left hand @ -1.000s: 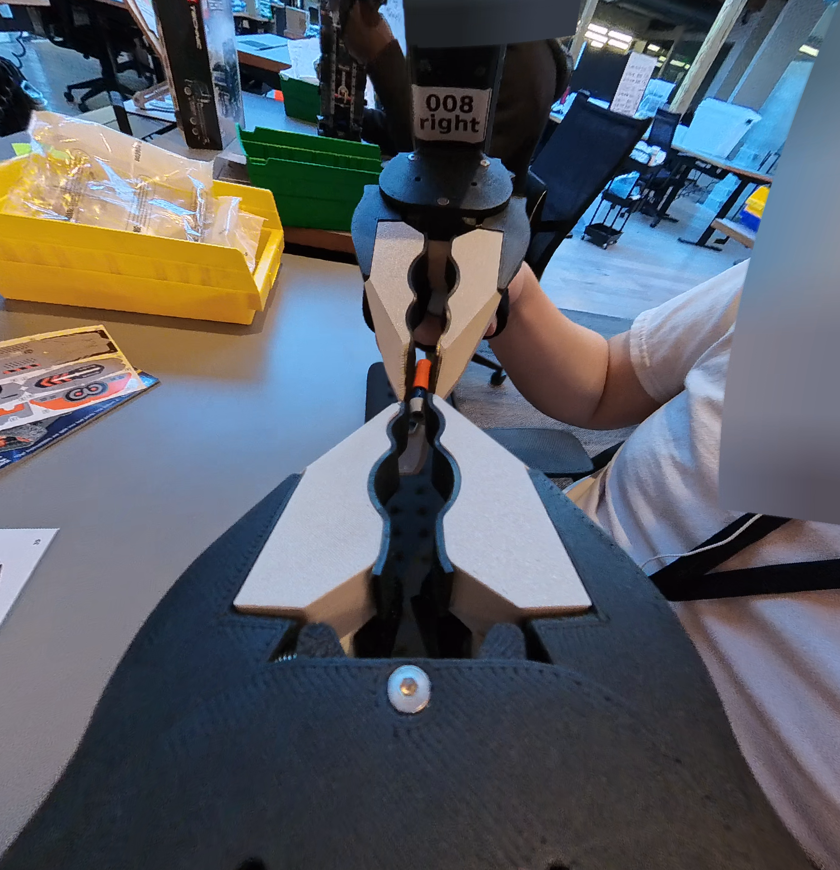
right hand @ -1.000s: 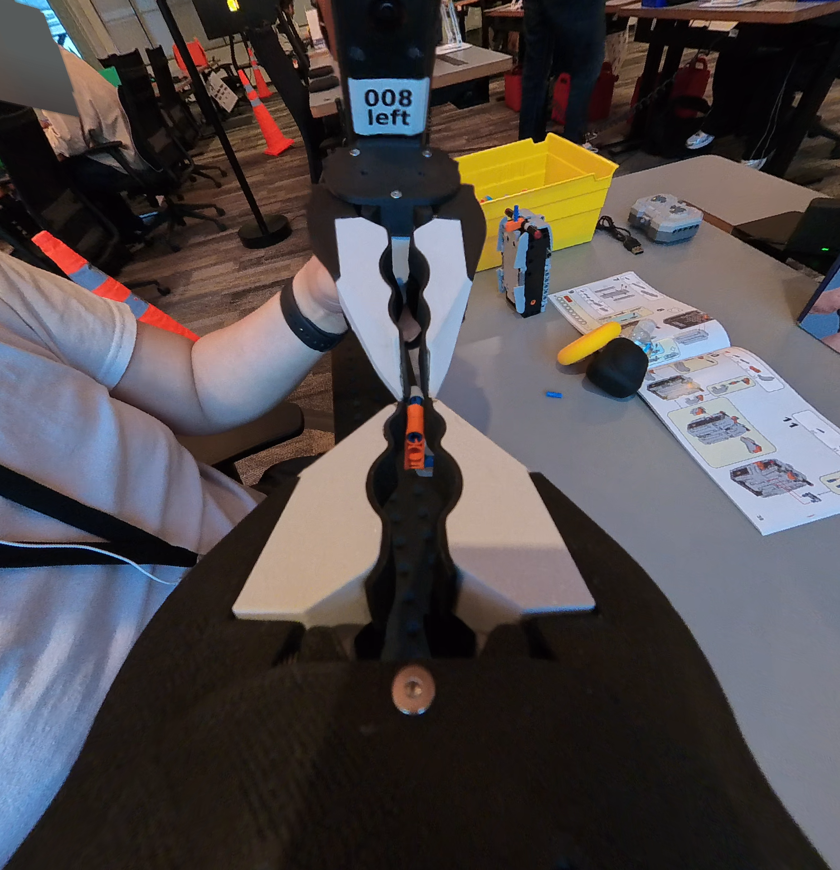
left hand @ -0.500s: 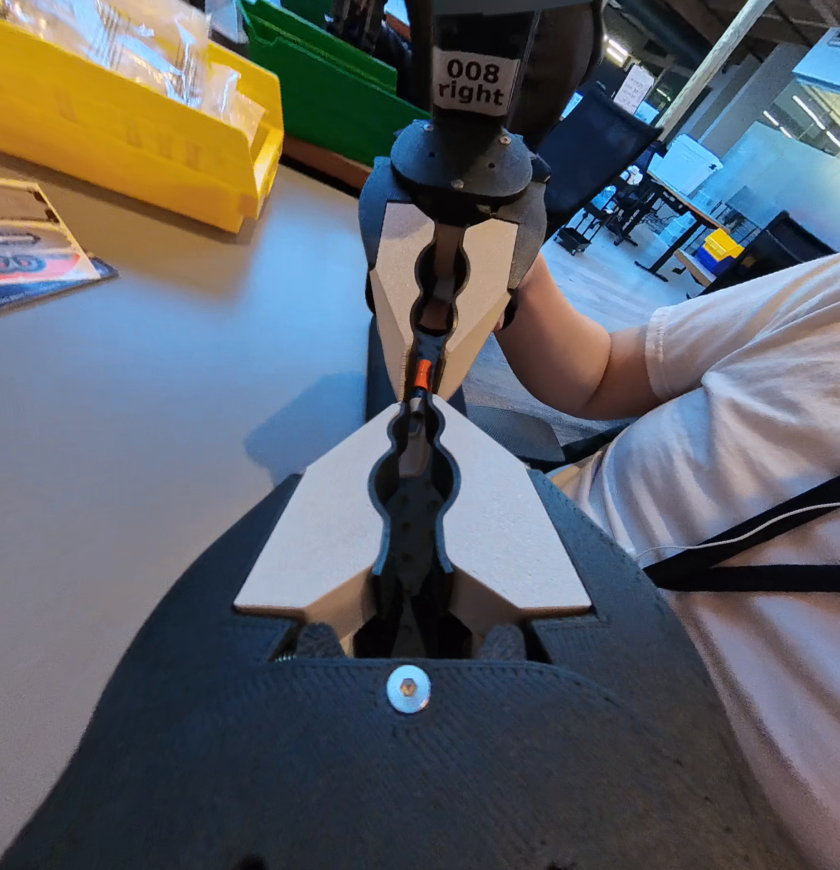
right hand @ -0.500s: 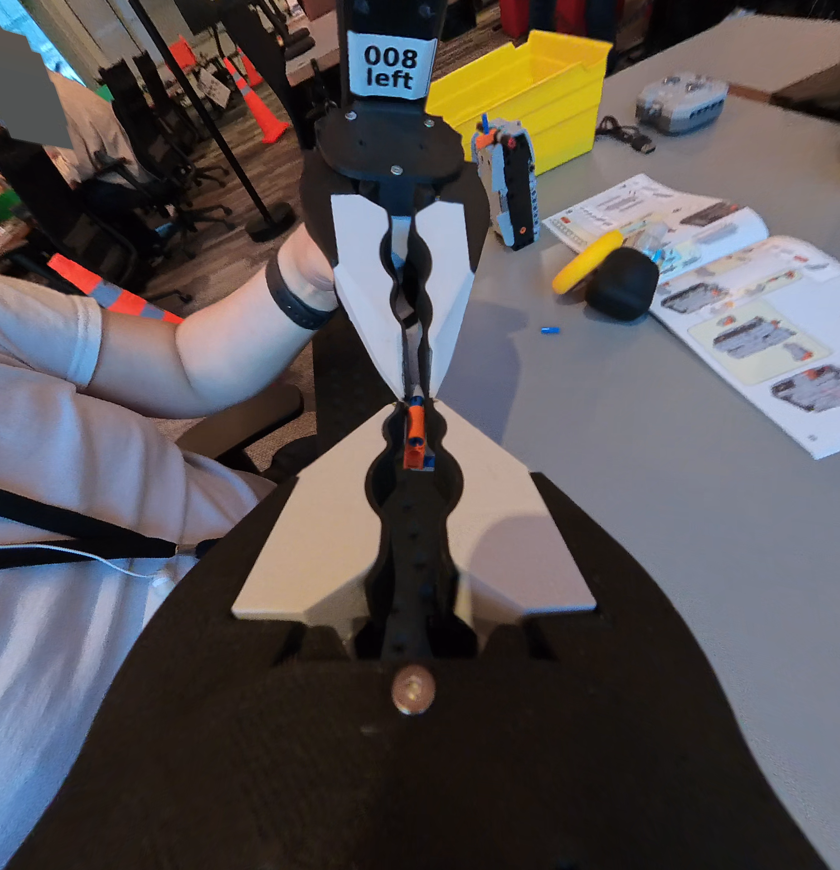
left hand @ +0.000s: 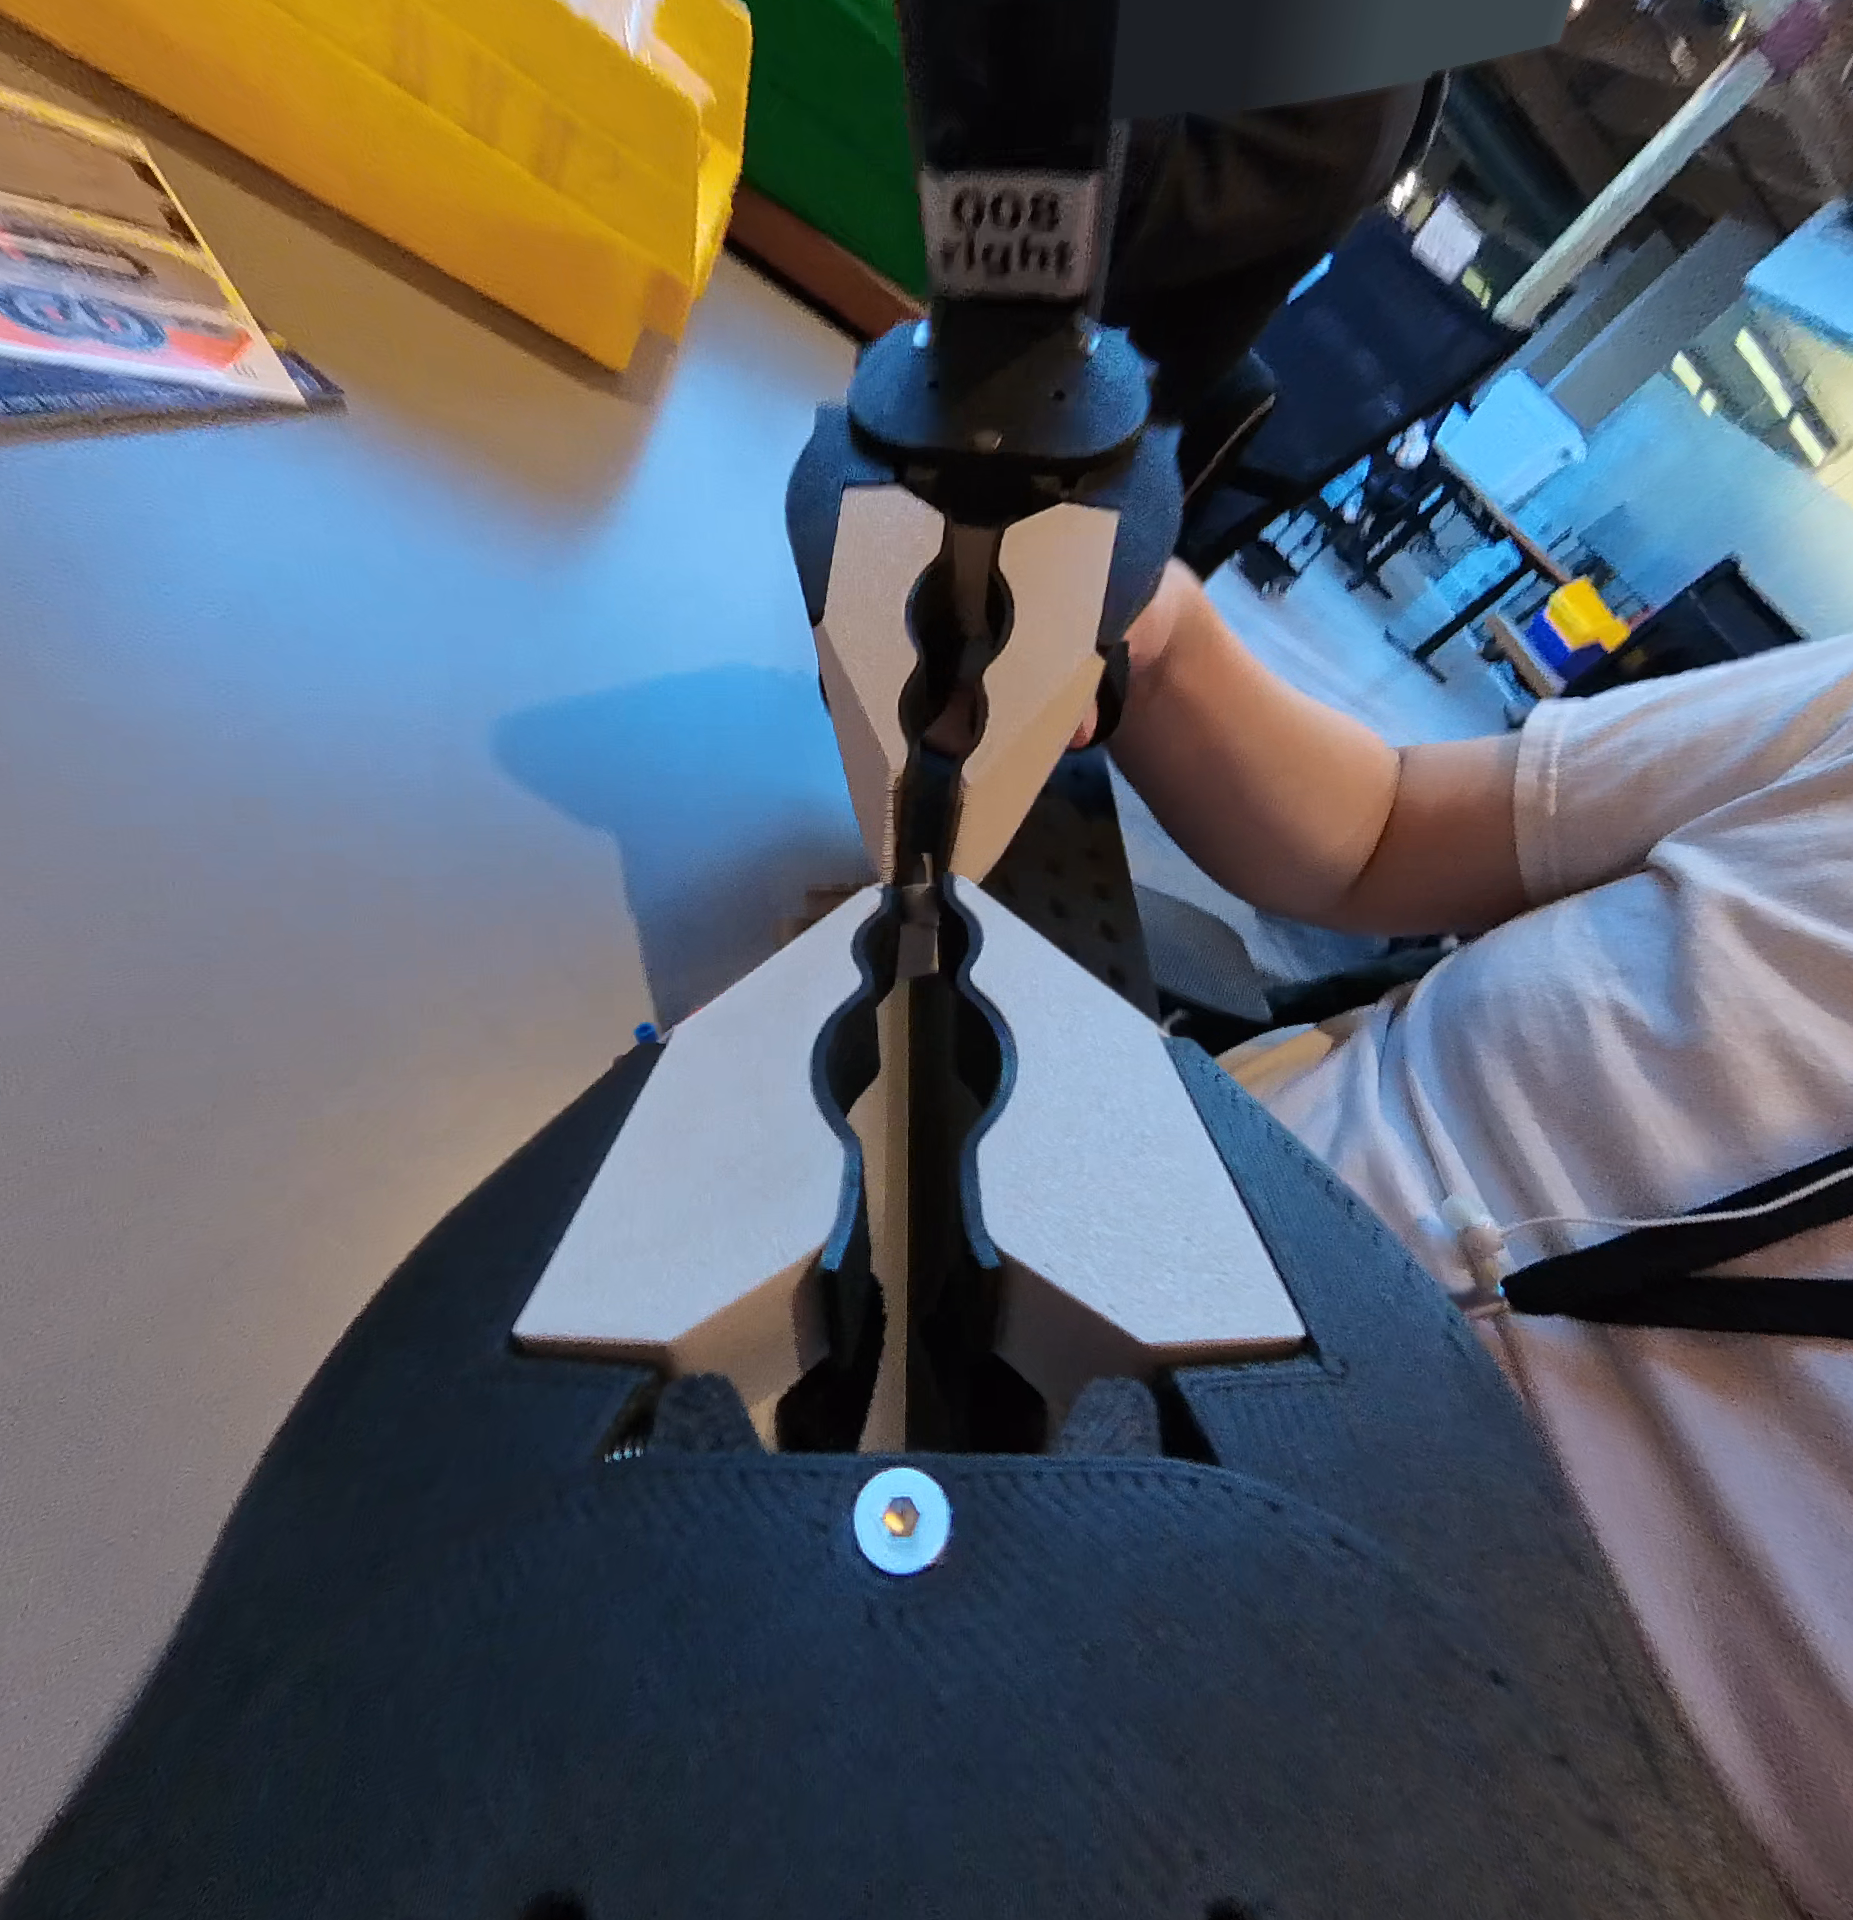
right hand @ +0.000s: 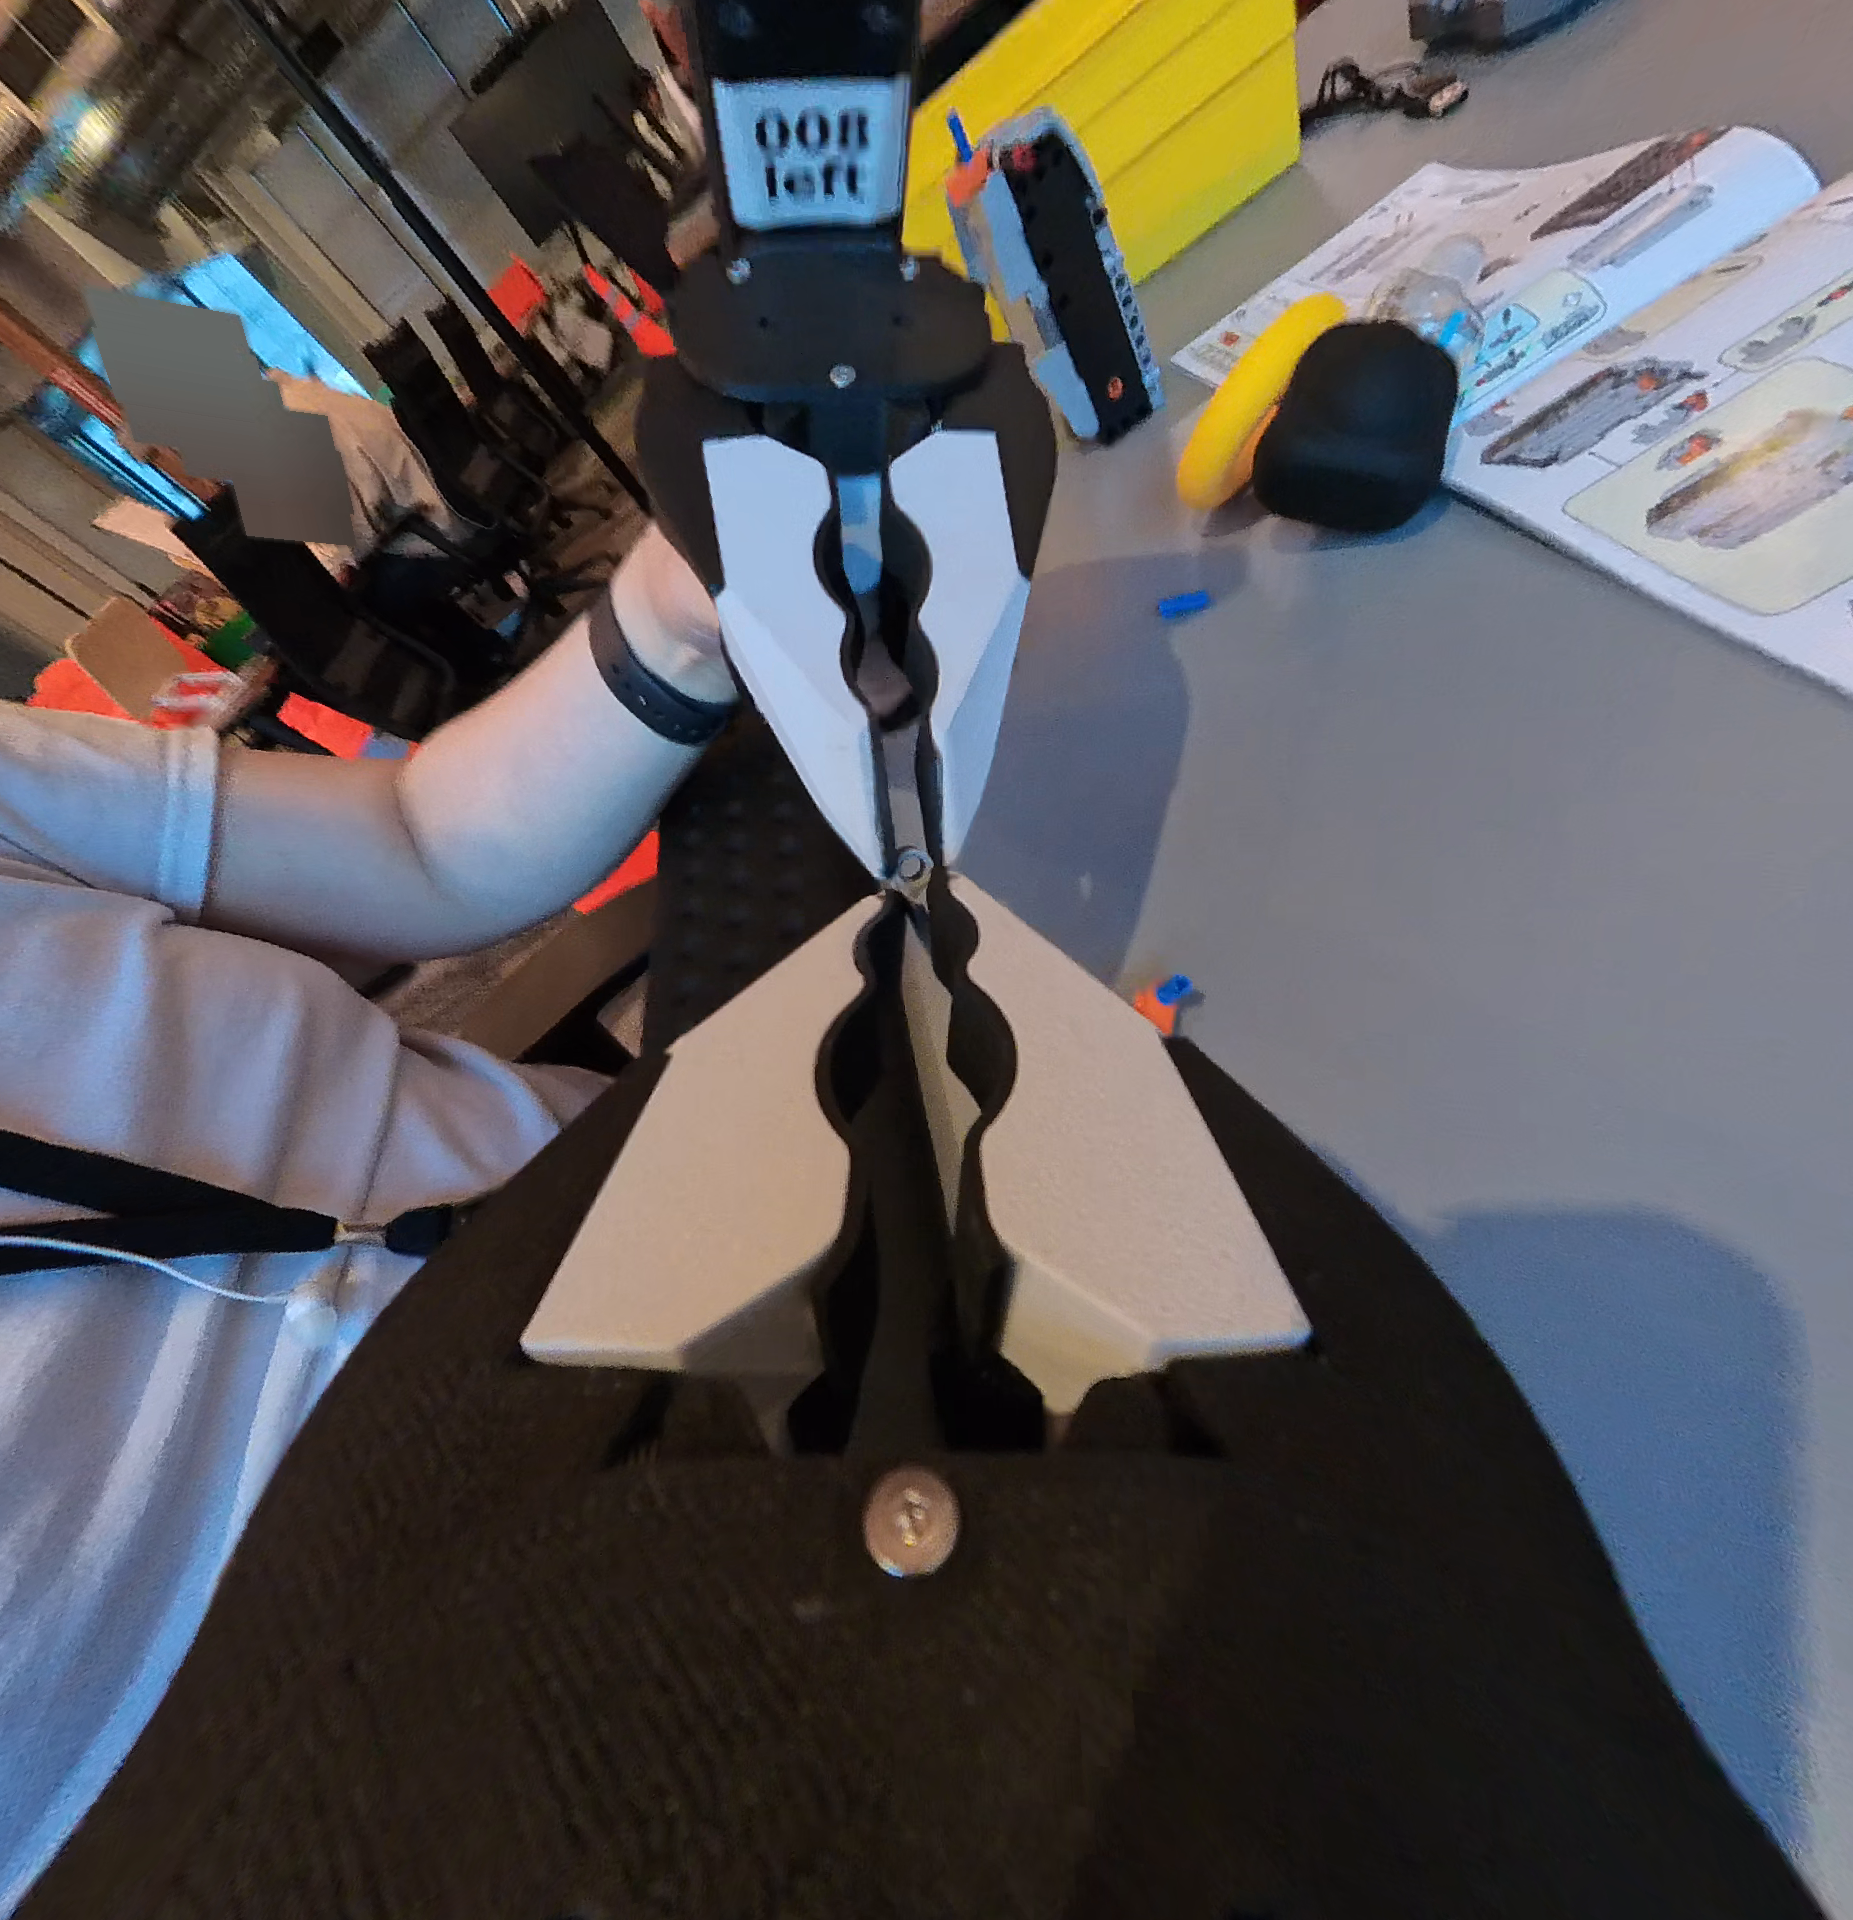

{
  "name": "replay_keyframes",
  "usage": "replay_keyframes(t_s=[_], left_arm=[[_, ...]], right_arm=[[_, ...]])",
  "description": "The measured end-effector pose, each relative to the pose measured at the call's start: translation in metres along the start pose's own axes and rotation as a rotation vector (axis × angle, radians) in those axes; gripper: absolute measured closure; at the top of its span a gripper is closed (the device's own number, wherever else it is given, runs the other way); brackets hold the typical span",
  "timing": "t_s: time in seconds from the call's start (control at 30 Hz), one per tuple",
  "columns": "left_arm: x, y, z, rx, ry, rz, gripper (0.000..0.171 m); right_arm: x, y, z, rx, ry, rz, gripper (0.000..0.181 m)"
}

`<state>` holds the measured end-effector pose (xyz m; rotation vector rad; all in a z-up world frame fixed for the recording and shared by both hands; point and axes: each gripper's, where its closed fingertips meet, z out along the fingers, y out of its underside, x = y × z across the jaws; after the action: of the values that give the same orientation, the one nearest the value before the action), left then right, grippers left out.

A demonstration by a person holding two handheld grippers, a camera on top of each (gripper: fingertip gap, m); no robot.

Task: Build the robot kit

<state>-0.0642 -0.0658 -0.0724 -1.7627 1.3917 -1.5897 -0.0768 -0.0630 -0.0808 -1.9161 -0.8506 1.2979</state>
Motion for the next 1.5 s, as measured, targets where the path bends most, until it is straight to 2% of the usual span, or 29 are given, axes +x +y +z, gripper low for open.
replay_keyframes(t_s=[0.1,0.27,0.37,0.43,0.53,0.6,0.67,0.77,0.83,0.93,1.0,1.03,1.23,1.37,1.5], left_arm=[[-0.006,-0.016,-0.018,0.117,-0.051,-0.041,0.140],[0.010,-0.024,-0.031,0.277,-0.098,0.018,0.143],[0.008,-0.026,-0.036,0.325,-0.191,0.068,0.155],[0.017,-0.033,-0.040,0.385,-0.176,0.109,0.171],[0.022,-0.034,-0.043,0.408,-0.163,0.105,0.171],[0.028,-0.037,-0.046,0.444,-0.124,0.075,0.171],[0.034,-0.041,-0.052,0.483,-0.096,0.068,0.171],[0.042,-0.043,-0.053,0.482,-0.092,0.100,0.171],[0.050,-0.048,-0.053,0.495,-0.074,0.104,0.171],[0.062,-0.063,-0.062,0.589,-0.053,0.094,0.169],[0.070,-0.073,-0.071,0.669,-0.042,0.078,0.154],[0.075,-0.076,-0.074,0.686,-0.021,0.075,0.157],[0.082,-0.076,-0.070,0.657,-0.046,0.131,0.152],[0.083,-0.073,-0.067,0.651,-0.015,0.117,0.168],[0.081,-0.072,-0.067,0.669,0.008,0.095,0.166]], right_arm=[[0.000,-0.016,-0.003,0.108,-0.068,0.091,0.178],[-0.009,-0.038,0.002,0.244,-0.161,0.188,0.178],[-0.017,-0.052,0.007,0.317,-0.208,0.217,0.178],[-0.020,-0.059,0.007,0.362,-0.215,0.230,0.179],[-0.025,-0.063,0.008,0.388,-0.233,0.230,0.178],[-0.030,-0.062,0.007,0.396,-0.239,0.179,0.178],[-0.031,-0.061,0.004,0.403,-0.203,0.114,0.165],[-0.046,-0.058,0.004,0.391,-0.245,0.051,0.164],[-0.052,-0.058,0.008,0.386,-0.244,0.012,0.179],[-0.066,-0.069,0.004,0.468,-0.235,-0.091,0.180],[-0.076,-0.075,0.002,0.504,-0.219,-0.160,0.180],[-0.080,-0.076,0.002,0.507,-0.208,-0.177,0.180],[-0.092,-0.083,0.000,0.519,-0.214,-0.198,0.180],[-0.091,-0.082,0.001,0.509,-0.193,-0.202,0.180],[-0.089,-0.081,0.002,0.509,-0.198,-0.195,0.180]])
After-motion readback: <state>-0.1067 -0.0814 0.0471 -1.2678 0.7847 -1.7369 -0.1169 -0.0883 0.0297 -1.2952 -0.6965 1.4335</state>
